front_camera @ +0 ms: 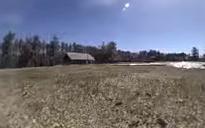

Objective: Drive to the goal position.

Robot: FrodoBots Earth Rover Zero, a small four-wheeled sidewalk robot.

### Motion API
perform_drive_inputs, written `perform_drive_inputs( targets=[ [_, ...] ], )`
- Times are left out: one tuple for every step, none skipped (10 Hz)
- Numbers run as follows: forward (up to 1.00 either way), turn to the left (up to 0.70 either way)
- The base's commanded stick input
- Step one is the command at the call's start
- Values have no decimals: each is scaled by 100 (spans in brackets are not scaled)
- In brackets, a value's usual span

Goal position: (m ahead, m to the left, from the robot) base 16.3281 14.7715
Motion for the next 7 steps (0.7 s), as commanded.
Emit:
perform_drive_inputs(
  targets=[
    [70,35],
    [70,34],
    [70,0],
    [70,0],
    [70,0],
    [70,0],
    [70,0]
  ],
)
